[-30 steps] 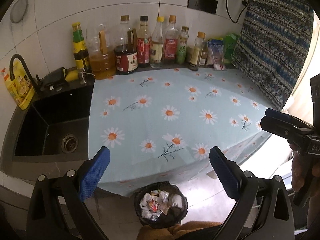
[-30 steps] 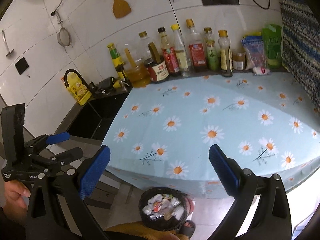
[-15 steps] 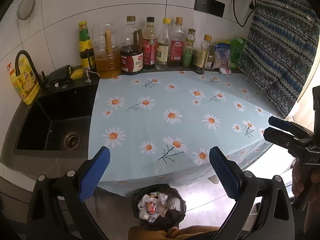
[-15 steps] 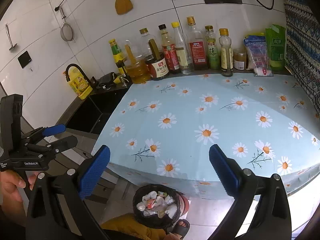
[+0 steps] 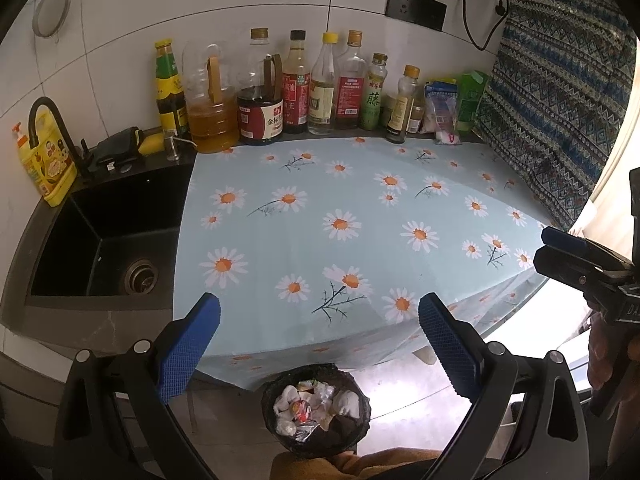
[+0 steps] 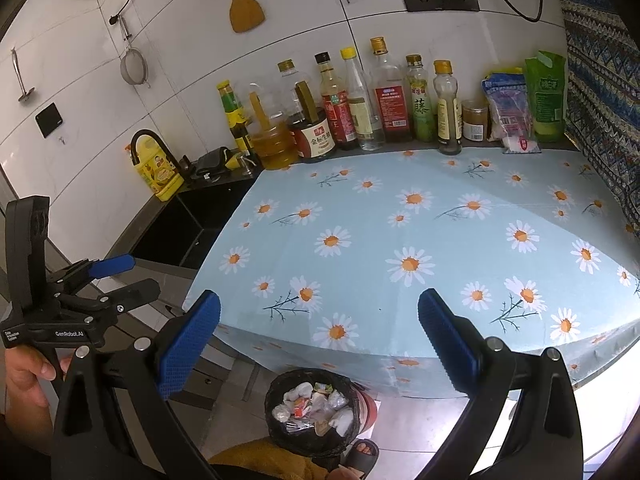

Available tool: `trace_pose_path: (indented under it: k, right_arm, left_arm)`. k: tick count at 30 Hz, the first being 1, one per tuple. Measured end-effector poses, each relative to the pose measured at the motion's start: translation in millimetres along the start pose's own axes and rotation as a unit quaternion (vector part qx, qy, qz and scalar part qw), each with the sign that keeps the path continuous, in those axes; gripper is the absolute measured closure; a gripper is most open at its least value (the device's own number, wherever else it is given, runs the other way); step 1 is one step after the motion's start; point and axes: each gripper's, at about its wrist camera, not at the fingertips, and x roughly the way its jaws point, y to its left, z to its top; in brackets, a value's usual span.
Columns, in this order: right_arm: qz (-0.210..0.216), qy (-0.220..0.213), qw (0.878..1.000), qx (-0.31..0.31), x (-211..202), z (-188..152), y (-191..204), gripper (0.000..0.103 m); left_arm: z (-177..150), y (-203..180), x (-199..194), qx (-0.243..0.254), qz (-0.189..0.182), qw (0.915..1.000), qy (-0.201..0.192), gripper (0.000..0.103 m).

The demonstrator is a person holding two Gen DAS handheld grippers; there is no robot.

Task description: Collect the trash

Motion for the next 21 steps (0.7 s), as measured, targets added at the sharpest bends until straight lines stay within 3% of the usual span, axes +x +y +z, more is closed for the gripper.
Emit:
trace_pose_path:
  k: [12,21]
  right_arm:
    - [-0.003,0.003,1.000,-0.011,-8,6,10,0.005]
    - [-0.001,-0.010,1.000,-0.015,-12,8,12,0.005]
  left_arm:
    - [-6,-1,2,0.005,-0.002,0.9999,0.013,0.007]
    - [-4,1,-7,-0.003,-0.003,1.0000,-0.003,0.007]
